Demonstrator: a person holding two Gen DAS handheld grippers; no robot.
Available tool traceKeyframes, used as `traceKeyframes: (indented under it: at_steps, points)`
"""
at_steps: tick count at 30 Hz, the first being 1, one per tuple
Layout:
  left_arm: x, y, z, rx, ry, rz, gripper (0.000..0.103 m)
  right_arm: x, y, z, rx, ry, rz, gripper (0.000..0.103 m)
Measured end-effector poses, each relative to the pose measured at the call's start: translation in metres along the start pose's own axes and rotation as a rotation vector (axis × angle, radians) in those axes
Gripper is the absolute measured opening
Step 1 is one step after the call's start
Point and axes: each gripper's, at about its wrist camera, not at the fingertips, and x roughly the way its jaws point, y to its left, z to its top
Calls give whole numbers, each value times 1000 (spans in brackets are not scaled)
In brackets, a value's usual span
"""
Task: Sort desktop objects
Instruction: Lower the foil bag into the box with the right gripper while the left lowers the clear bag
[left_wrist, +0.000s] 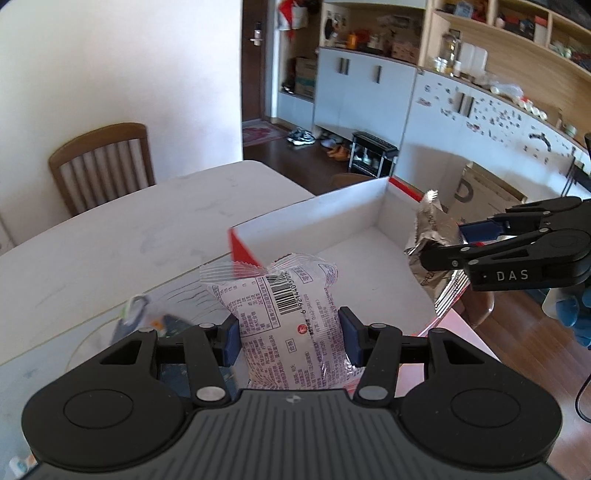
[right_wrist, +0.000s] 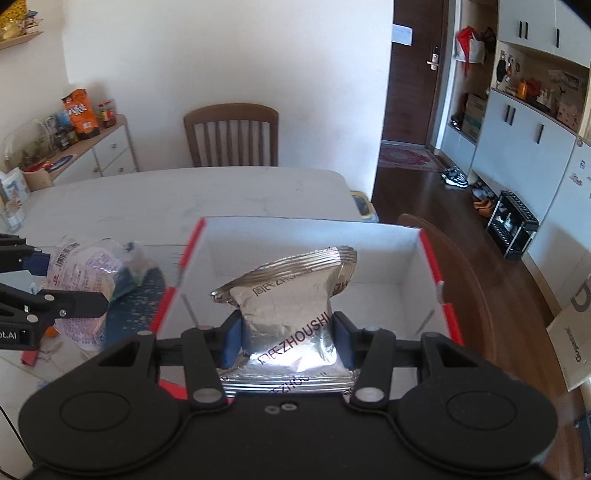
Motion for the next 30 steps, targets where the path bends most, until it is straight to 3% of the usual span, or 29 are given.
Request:
traceKeyframes:
  at_steps: [7,19,22,30]
  points:
    - [36,-23,13,55,20,-35,52,14,-23,-1,7,32,-4,50]
    - [99,-45,28,127,134,-49,51,60,-51,-2,-11,111,-14,50]
    - [121,-48,29,143,198,-58,44,81,-56,-3,-16,158,-16,50]
    - [144,-45,20,136,278,-45,44,124,-58,-7,-56,307,-7,50]
